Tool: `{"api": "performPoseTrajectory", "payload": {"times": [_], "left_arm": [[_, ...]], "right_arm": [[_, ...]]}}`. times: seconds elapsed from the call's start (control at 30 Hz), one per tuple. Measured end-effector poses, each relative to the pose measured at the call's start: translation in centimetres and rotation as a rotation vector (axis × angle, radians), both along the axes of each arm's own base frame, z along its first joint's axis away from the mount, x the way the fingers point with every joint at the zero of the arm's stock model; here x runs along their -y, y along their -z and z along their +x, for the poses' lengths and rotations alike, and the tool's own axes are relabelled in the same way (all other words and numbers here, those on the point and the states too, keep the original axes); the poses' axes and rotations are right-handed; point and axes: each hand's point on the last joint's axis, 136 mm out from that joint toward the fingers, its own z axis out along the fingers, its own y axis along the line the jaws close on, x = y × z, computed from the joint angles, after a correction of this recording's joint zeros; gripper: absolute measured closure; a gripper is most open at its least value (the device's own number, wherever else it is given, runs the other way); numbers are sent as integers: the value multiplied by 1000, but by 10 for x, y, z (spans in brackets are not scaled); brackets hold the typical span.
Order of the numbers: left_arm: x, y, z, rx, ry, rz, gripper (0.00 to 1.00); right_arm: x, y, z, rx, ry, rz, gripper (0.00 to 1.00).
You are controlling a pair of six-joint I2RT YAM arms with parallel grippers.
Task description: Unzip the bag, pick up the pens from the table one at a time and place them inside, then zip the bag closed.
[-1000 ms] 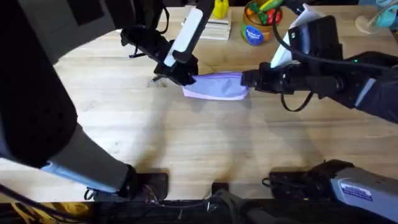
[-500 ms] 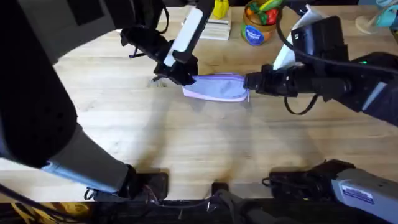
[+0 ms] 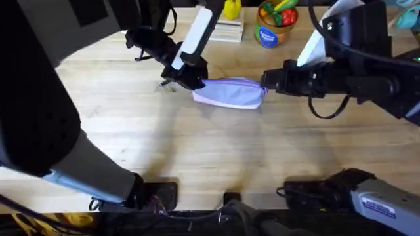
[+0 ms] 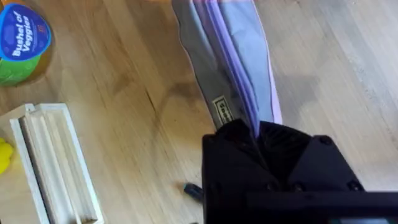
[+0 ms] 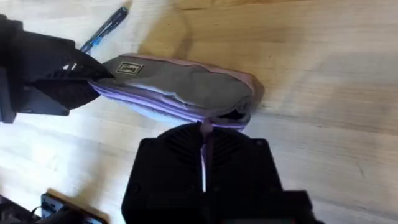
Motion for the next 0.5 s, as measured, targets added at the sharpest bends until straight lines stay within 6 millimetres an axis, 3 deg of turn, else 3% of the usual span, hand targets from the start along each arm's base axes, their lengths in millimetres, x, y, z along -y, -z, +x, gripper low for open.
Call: {"api": "performPoseTrajectory", "payload": {"times": [0.33,0.5], "left_arm": [[-2,0,2,4,-7,3,959],[-2,0,5,17,-7,1,959]], "right_arm": [[-29,-16,3,73,-81,27,971],[-49,-13,14,88,-106,53,971]]}}
